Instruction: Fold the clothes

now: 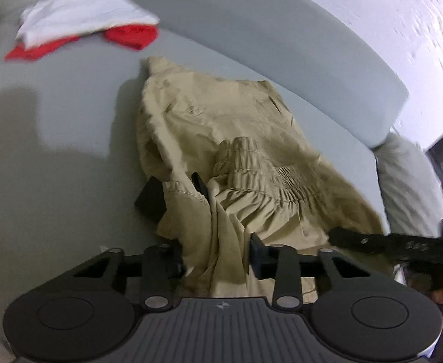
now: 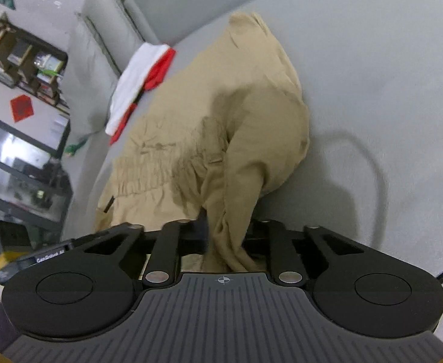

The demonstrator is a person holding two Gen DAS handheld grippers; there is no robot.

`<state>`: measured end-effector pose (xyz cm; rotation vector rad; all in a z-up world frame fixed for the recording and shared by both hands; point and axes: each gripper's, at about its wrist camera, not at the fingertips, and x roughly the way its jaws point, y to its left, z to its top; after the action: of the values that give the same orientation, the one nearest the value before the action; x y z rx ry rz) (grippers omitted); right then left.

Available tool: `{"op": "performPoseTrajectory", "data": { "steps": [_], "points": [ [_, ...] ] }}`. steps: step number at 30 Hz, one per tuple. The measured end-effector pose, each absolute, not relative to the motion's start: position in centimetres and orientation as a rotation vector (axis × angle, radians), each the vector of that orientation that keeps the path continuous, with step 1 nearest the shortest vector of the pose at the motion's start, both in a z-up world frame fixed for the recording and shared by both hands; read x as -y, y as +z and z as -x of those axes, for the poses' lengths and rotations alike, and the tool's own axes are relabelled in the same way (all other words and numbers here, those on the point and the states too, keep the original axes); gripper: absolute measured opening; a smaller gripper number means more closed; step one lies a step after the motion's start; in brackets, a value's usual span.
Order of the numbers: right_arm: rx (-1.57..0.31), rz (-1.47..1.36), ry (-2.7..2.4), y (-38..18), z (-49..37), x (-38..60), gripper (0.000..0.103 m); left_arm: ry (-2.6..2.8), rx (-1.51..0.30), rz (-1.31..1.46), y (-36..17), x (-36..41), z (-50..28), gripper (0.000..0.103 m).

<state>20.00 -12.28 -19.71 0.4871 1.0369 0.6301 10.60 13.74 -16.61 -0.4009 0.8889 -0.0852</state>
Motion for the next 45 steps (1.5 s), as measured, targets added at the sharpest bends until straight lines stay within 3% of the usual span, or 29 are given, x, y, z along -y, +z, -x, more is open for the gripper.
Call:
{"op": "performPoseTrajectory", "data": {
  "steps": [9, 15, 17, 18, 19, 23, 25, 27, 30, 34, 38, 41, 45],
  "points": [
    [-0.955, -0.494, 0.369, -16.1, -13.3, 17.4, 0.01, -0.307, -0.958, 0.31, -16.0, -7.7, -12.5, 0.031],
    [-0.962, -0.635, 0.294, -15.8, -9.2, 20.9, 0.011, -0.335, -1.02, 0.363, -15.8, -9.5, -11.3, 0.03],
    [-0.987, -0.639, 0.29, -16.0, -8.5, 20.7, 0.028, -0.29, -1.06, 0.391, -15.8, -10.9, -11.3, 0.049],
    [-1.019, -0.615, 0.264, -16.2, -8.5, 20.3, 0.046, -0.275, -1.062, 0.392, -15.5, -11.3, -11.0, 0.05],
    [-1.04, -0.583, 0.229, -16.2, -8.4, 20.1, 0.056, -0.26, -1.064, 0.393, -15.1, -11.8, -10.6, 0.051],
    [-1.009, -0.506, 0.161, -14.3, -7.1, 21.1, 0.059, -0.208, -0.989, 0.26, -12.1, -12.0, -8.4, 0.053],
    [-0.958, -0.485, 0.145, -12.7, -6.0, 22.0, 0.066, -0.2, -0.919, 0.205, -10.4, -11.2, -7.9, 0.053],
    [-0.904, -0.462, 0.105, -11.5, -5.4, 22.2, 0.068, -0.253, -0.862, 0.193, -9.3, -9.9, -8.0, 0.043],
    [-0.808, -0.398, 0.067, -10.0, -5.2, 21.9, 0.064, -0.337, -0.818, 0.123, -9.3, -7.0, -8.9, 0.026],
    [-0.724, -0.378, 0.228, -9.8, -6.6, 21.2, 0.024, -0.327, -0.852, 0.105, -12.6, -4.5, -12.1, 0.01],
    [-0.789, -0.339, 0.393, -12.9, -9.9, 19.3, 0.019, -0.283, -0.906, 0.13, -16.1, -3.7, -14.5, 0.01],
    [-0.936, -0.248, 0.329, -16.7, -11.9, 18.6, 0.015, -0.282, -0.934, 0.151, -16.1, -4.3, -14.8, 0.01],
    [-0.949, -0.281, 0.322, -16.4, -11.7, 19.9, 0.016, -0.297, -0.951, 0.149, -13.7, -4.2, -14.2, 0.01]
  ]
}}
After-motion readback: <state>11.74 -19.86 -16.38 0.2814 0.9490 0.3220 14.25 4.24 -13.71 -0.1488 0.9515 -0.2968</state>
